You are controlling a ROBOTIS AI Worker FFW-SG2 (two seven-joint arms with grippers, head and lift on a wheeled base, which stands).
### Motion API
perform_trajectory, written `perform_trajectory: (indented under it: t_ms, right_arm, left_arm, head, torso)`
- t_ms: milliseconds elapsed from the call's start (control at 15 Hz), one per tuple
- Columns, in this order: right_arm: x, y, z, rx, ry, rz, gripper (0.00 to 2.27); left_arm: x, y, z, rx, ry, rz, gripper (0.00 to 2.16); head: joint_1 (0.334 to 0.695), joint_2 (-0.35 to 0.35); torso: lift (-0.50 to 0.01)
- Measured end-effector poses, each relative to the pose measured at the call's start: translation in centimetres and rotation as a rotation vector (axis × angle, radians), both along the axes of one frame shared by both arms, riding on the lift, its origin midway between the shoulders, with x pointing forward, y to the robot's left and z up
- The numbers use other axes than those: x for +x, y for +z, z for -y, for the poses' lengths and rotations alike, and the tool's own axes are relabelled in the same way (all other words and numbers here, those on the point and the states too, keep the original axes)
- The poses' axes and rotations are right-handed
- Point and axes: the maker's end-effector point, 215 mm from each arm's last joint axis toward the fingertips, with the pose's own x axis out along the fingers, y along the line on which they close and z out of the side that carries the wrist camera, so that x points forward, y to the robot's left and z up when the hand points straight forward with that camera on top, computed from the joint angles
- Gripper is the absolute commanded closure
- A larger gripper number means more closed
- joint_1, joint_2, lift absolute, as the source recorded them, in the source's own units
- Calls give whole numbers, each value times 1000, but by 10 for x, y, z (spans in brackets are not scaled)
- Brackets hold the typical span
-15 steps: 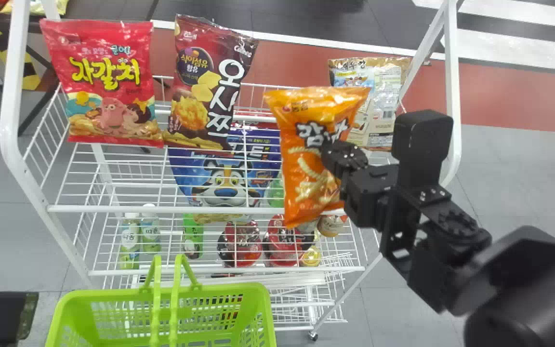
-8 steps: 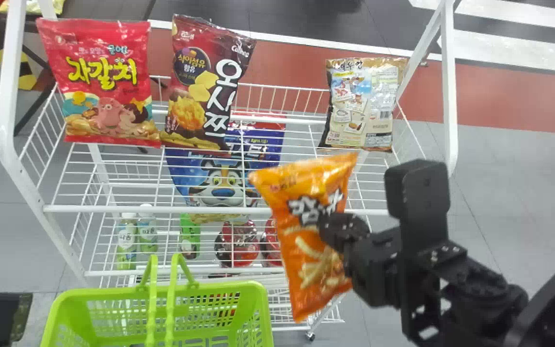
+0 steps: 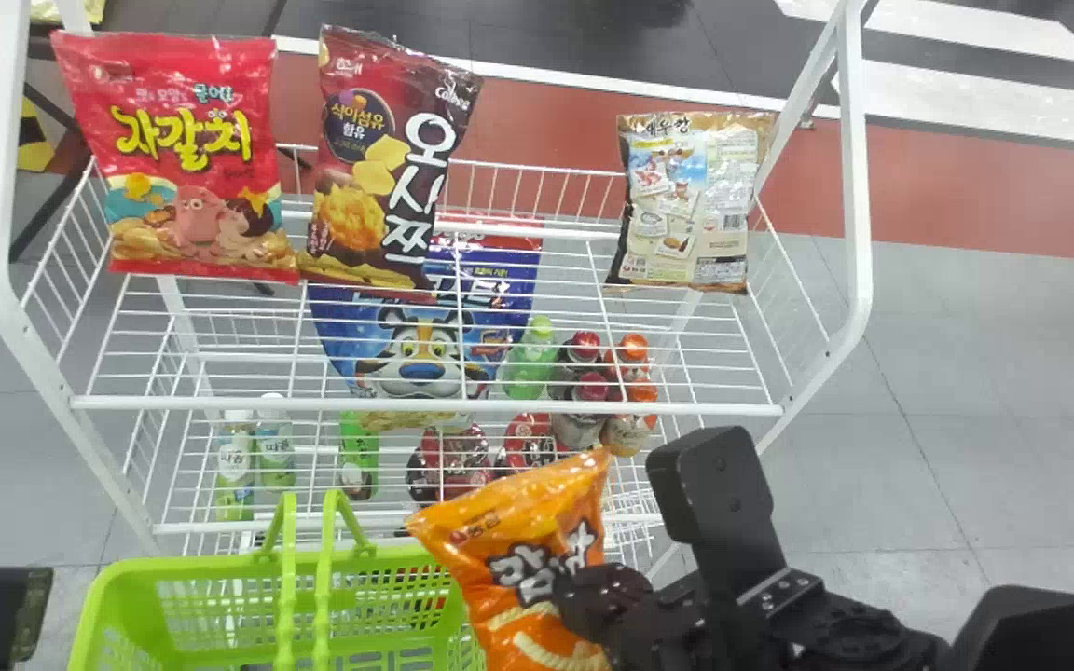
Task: Hold basket handle with left hand then pick Gamjakkang with right hand and place into basket
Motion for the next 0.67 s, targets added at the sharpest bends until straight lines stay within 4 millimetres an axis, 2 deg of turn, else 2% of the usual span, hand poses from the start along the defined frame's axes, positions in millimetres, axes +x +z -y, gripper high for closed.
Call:
perform_trajectory:
  t_ms: [267,467,533,667]
  right_arm:
    - [8,7,-35,49,58,14,2132]
    - [9,-1,-63,70,106,-6,2132]
    - [8,-4,-71,74,119,-14,2132]
    - [5,-10,-82,68,139,-26,2132]
  left_arm:
    - [1,-1,3,5,-8,5,2148]
    - [2,0,3,5,-10,7,2148]
    - [2,0,3,4,-11,8,2148]
    - [2,1,3,2,-12,8,2148]
  head:
    - [695,-96]
    - [695,-35]
    - [695,5]
    - [695,33]
  torso:
    - [-20]
    - [-20]
    - [-20]
    - [-20]
